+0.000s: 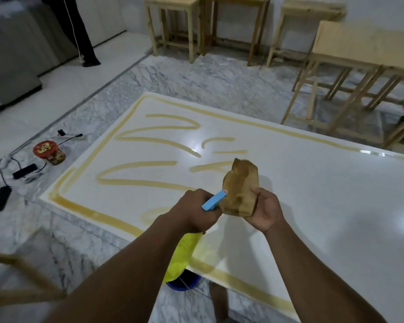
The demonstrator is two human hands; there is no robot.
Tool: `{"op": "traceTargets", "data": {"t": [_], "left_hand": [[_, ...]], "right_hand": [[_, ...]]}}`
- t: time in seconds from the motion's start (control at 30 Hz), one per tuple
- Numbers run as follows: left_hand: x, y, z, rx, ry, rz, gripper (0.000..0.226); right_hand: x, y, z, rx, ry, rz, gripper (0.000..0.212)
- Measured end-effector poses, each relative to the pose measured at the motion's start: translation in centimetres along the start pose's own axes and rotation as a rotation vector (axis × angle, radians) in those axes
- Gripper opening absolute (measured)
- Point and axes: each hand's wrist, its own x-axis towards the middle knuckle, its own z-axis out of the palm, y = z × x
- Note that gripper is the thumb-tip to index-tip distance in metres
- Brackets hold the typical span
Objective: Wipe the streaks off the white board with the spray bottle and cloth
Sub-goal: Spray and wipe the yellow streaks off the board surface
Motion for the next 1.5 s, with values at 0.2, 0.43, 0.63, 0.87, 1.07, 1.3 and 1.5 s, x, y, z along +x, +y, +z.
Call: {"op": "traceTargets", "data": {"t": [0.2,0.43,0.63,0.87,1.07,1.3,1.5], "left_hand": [[7.8,1.1,-0.3,0.164,-0.04,-0.075,0.041],[12.1,0.9,-2.9,-0.049,0.121,-0.107,0.031],[12.3,-2.7,-3.8,-0.06,0.204,-0.183,0.026],[9.5,-8.2,-4.4,-0.037,0.245,-0.302,0.026],[5.9,-9.0,-4.7,-0.074,0.236,-0.25,0.03],[-0.9,-9.0,-4.5,-0.093,0.173,-0.102,0.026],[-4.1,-9.4,-4.9,-0.071,0.163,-0.035,0.028]], "right_hand": [[6.3,-8.0,0.5,-0.391,0.062,0.15,0.039],[17.2,-19.9,2.5,-1.06,0.306,-0.102,0.038],[25.9,-18.6,1.7,-1.719,0.321,-0.27,0.05],[25.1,-6.3,-2.3,-2.118,0.297,-0.466,0.056],[15.8,7.1,-1.3,-2.109,0.125,-0.523,0.069],[6.7,17.7,3.5,-1.745,-0.026,-0.346,0.052],[1.1,7.1,7.8,-0.574,0.201,-0.077,0.027]]}}
